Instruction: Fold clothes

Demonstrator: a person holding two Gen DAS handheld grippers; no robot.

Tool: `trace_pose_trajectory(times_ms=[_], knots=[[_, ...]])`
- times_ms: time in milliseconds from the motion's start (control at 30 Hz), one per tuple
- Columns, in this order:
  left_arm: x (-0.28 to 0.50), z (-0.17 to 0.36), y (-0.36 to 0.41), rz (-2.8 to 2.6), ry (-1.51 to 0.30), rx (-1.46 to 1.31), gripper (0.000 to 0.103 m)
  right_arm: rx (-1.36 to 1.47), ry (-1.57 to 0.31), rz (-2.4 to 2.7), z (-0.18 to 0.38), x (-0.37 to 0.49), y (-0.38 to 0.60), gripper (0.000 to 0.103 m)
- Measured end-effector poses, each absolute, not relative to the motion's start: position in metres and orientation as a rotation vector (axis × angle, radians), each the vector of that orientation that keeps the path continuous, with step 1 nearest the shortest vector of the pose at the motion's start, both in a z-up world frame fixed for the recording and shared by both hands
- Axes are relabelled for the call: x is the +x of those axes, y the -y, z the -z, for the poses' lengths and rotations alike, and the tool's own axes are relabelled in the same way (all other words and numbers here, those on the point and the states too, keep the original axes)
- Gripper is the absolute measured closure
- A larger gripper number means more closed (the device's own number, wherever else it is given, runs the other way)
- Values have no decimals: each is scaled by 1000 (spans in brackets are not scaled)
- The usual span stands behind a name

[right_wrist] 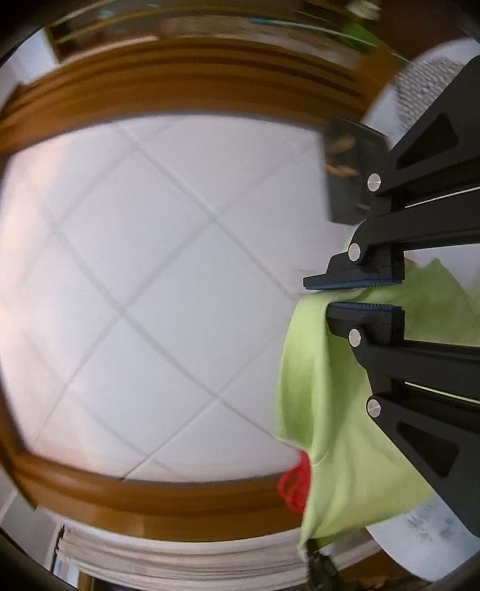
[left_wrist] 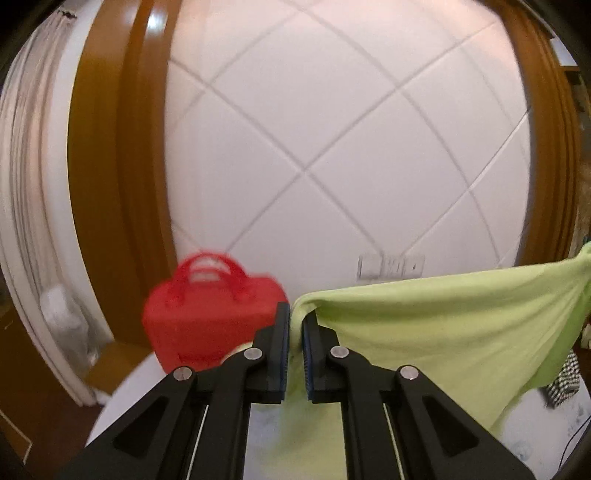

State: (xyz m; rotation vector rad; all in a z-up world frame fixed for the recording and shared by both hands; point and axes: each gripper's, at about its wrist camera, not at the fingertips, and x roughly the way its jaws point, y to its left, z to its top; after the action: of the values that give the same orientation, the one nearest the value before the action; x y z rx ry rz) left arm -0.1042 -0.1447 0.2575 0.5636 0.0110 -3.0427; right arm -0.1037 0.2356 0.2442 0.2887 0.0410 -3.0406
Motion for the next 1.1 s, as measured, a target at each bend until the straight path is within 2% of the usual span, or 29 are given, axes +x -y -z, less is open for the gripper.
trace_pose_trajectory(times_ms=[100, 200, 467, 567, 667, 700, 767, 833, 900, 967, 1033, 1100], knots=[[-92, -244, 146, 3034, 24, 609, 98, 340, -1, 2989, -244, -94, -237, 97], [-79, -199, 156, 2988, 16, 770, 97, 498, 74, 2896, -207, -84, -236, 97], [-19, -25, 165, 2722, -19, 1441, 98, 1157, 323, 2531, -36, -25, -250, 98], [1, 16, 170, 2611, -51, 1598, 98, 1382, 396, 2414, 21, -3, -262, 98], [15, 48, 171, 2510, -53, 1742, 96, 1534, 408, 2336, 54, 16, -266, 98], [15, 54, 171, 2494, -58, 1773, 93, 1568, 405, 2320, 60, 20, -270, 98], [15, 53, 176, 2478, -84, 1801, 78, 1609, 403, 2315, 67, 22, -276, 96], [16, 42, 181, 2525, -149, 1759, 56, 1593, 396, 2340, 65, 17, -277, 94], [18, 29, 187, 2581, -191, 1703, 45, 1578, 388, 2365, 64, 11, -278, 88], [16, 20, 192, 2625, -196, 1647, 42, 1562, 380, 2390, 62, 6, -279, 61], [12, 15, 198, 2636, -205, 1625, 42, 1554, 372, 2410, 62, 0, -278, 55], [17, 8, 203, 2652, -237, 1603, 42, 1578, 364, 2411, 69, -7, -273, 55]])
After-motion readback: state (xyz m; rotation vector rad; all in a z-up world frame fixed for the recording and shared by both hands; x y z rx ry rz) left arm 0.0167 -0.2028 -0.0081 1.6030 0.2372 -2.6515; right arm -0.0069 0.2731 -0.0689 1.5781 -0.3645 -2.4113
